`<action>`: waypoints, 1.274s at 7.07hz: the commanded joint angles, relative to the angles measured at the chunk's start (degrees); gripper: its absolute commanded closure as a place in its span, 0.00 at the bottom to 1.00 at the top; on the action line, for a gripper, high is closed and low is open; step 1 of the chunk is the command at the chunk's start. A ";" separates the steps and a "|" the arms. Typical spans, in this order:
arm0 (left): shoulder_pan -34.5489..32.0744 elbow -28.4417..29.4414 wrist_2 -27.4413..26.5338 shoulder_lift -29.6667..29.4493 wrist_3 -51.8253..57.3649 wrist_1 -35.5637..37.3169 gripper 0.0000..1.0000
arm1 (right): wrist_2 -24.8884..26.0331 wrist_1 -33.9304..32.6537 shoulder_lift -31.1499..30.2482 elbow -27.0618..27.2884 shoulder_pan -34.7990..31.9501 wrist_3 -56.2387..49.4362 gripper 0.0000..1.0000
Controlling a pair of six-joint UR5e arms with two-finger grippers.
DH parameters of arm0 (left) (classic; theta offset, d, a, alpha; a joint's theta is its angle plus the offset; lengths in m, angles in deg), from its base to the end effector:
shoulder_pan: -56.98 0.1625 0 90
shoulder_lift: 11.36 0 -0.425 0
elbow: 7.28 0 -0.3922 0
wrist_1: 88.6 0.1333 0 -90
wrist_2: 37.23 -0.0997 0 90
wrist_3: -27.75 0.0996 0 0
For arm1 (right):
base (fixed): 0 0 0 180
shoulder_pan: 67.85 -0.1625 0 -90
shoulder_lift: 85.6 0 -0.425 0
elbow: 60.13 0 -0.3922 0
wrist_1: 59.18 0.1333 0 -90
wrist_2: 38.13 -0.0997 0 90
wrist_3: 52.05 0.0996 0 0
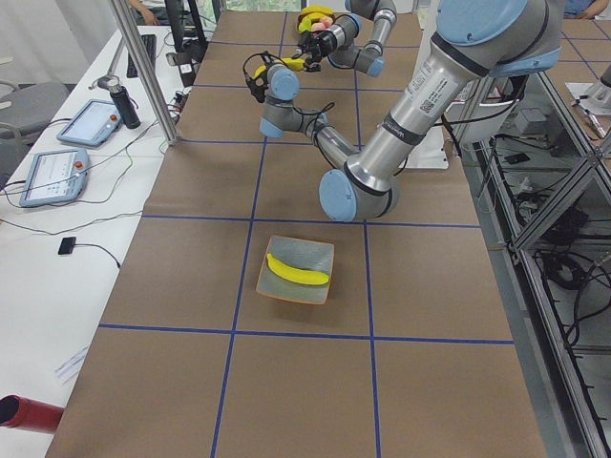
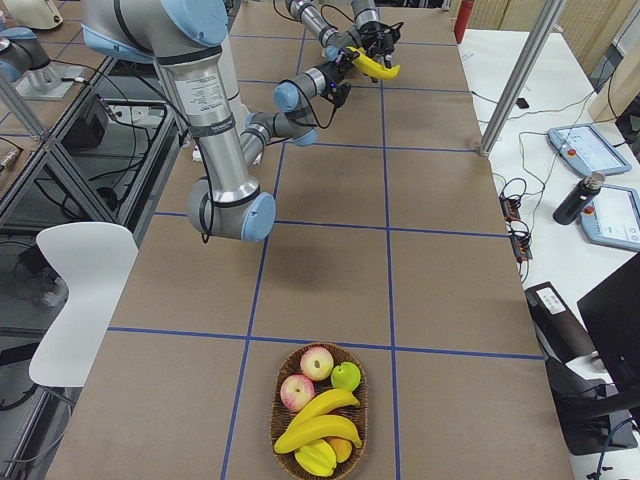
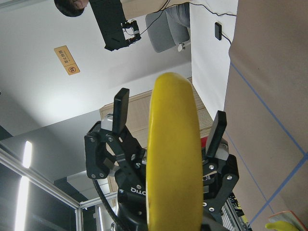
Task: Transfer all bananas from basket to plate
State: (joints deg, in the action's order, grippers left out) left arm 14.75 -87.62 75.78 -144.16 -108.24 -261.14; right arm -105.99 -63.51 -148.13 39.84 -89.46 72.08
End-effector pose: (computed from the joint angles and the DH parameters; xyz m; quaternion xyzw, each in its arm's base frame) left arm 0.4227 -0.5112 0.1303 -0.1333 0.8256 -0.2418 0.4920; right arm -0.4301 -0.3541 0.1672 -0.0032 -0.8677 0.3678 0.3343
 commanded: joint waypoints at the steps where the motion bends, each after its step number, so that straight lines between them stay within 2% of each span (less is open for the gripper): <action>1: 0.22 -0.52 -0.07 0.87 0.20 -0.16 1.00 | -0.09 2.30 -0.83 -0.21 0.26 -0.12 0.04; 2: 0.22 -0.61 -0.07 0.88 0.29 -0.16 1.00 | -0.09 2.66 -0.84 -0.74 0.43 -0.20 0.00; 5: 0.22 -0.87 -0.07 1.49 0.99 -0.16 1.00 | -0.09 7.12 -2.94 -0.74 0.52 -0.56 0.00; 6: 0.22 -1.65 0.71 3.76 5.70 -0.08 1.00 | -0.17 8.89 -4.52 -0.65 0.35 -0.64 0.00; 7: -0.13 -1.66 3.85 5.69 12.79 0.79 1.00 | -0.26 9.17 -6.36 -0.65 -0.17 -1.69 0.00; 8: -2.22 -1.66 8.32 7.71 19.39 4.02 1.00 | -0.35 8.91 -8.12 -1.00 -0.35 -7.18 0.00; 9: -7.46 -1.49 18.28 8.95 27.63 8.93 1.00 | -0.44 8.73 -9.87 -1.87 -0.36 -12.02 0.00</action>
State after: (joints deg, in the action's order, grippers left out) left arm 11.96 -89.21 84.78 -137.04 -89.79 -257.02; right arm -106.32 -54.69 -155.85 38.75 -89.70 65.57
